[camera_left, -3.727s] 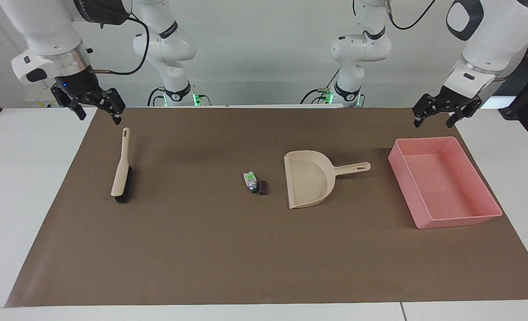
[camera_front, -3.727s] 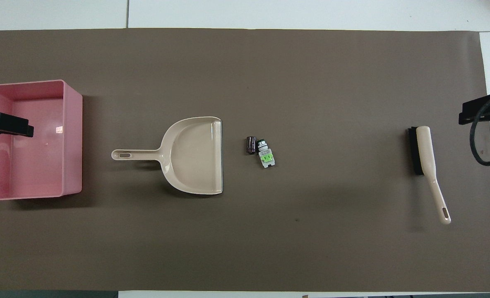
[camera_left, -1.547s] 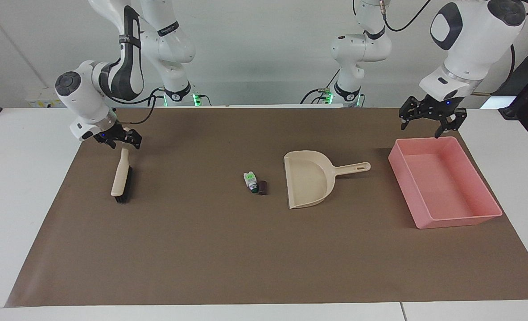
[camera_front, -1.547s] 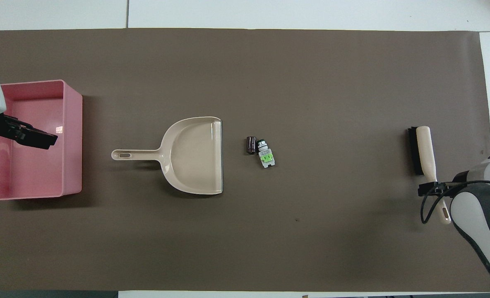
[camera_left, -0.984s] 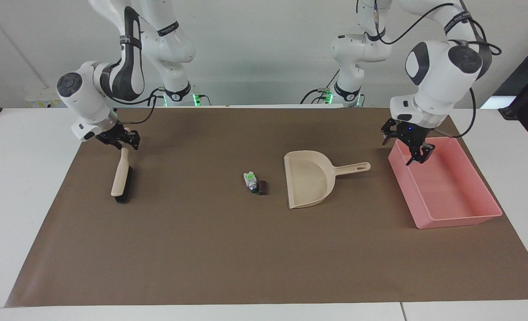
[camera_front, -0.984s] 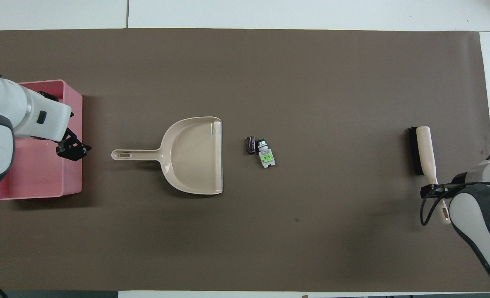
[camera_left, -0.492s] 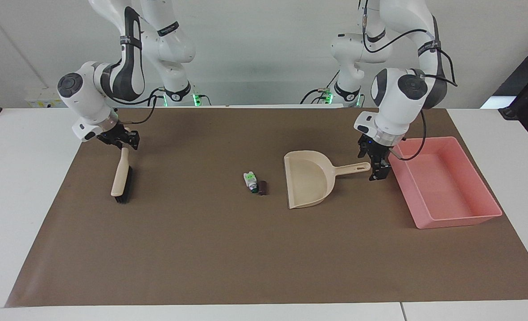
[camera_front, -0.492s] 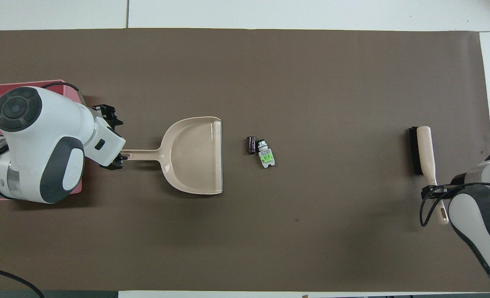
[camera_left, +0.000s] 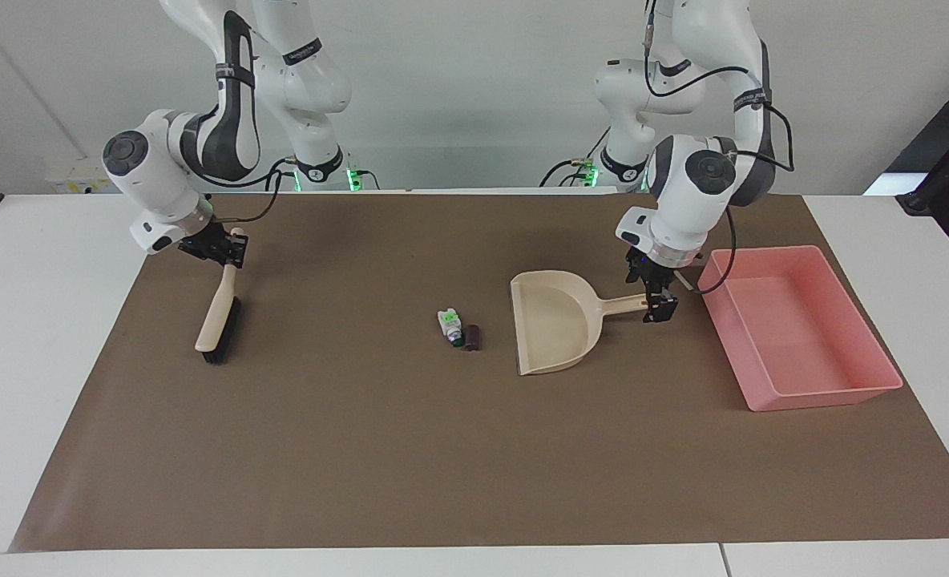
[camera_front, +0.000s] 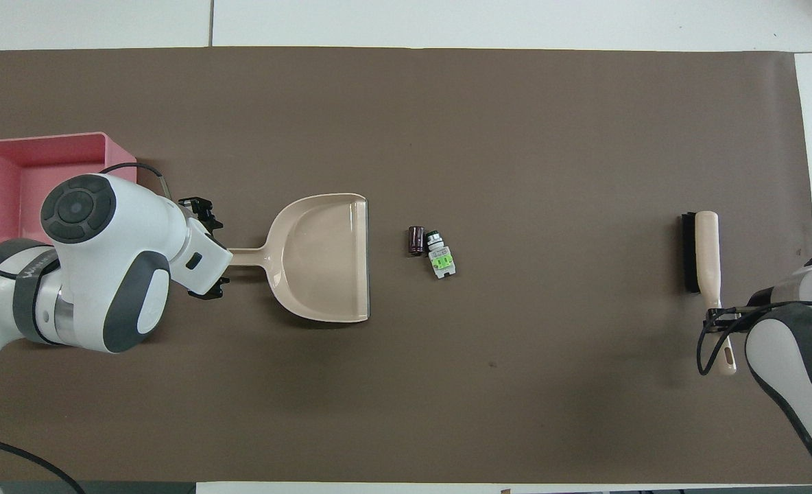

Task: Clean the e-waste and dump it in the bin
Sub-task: 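Reach the left gripper to the dustpan handle while the right gripper grasps the brush, then lift the brush with the right gripper toward the e-waste pile, then sweep the e-waste into the dustpan with the right gripper's brush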

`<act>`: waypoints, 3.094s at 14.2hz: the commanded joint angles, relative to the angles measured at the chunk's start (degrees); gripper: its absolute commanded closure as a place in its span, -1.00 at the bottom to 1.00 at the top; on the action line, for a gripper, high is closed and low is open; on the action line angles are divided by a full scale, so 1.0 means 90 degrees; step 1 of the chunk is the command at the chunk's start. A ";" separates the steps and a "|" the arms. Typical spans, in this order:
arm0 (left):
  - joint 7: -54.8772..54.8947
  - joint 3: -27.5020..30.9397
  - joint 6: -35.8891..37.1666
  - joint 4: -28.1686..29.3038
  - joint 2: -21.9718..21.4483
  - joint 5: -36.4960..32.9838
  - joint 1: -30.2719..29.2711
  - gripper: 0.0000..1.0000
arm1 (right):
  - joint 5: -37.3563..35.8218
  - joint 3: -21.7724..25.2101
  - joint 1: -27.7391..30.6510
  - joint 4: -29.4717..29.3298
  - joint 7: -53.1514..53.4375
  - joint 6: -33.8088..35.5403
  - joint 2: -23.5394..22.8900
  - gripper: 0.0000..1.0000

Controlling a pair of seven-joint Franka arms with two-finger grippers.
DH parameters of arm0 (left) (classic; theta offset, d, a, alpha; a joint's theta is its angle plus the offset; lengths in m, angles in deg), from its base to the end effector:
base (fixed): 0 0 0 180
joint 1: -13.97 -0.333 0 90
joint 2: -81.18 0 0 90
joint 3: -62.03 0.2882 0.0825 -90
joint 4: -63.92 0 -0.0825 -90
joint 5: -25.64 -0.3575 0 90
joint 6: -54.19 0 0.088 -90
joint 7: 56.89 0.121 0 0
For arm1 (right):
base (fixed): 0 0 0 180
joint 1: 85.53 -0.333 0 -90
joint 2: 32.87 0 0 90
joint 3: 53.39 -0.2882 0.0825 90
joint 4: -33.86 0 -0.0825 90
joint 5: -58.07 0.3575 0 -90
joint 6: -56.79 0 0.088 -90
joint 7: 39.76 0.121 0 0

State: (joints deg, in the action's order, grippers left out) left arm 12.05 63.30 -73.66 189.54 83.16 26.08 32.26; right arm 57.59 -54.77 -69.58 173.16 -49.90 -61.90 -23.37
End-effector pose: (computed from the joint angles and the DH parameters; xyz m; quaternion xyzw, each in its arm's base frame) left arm 0.4919 -0.1509 0.3448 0.7332 -0.6800 0.0031 0.0014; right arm 0.4105 -0.1074 0.3297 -0.9946 0.0365 0.0957 0.0154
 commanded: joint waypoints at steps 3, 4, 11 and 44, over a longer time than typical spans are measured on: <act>-0.0531 0.0074 -0.0394 0.0427 -0.0191 0.0059 0.0312 -0.97 | -0.0259 -0.0256 -0.1143 -0.1646 0.1659 0.1788 -0.0155 1.00; -0.0541 0.0074 -0.0414 0.0427 -0.0181 0.0059 0.0331 -0.96 | -0.0317 -0.0247 -0.1466 -0.1920 0.1876 0.2178 -0.0253 1.00; -0.0541 0.0074 -0.0609 0.0593 -0.0220 0.0059 0.0379 -0.76 | -0.0795 -0.0256 -0.3146 -0.3111 0.2093 0.2835 -0.1199 1.00; -0.0659 0.0045 0.0075 0.0329 -0.0181 -0.0634 0.0937 0.99 | 0.3852 -0.0481 -0.5219 -0.4003 0.2405 0.0442 -0.2755 1.00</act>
State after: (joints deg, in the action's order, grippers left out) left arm 5.87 63.31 -73.97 192.32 82.41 21.16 39.84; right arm 90.84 -58.87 -117.63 136.88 -27.87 -60.11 -50.18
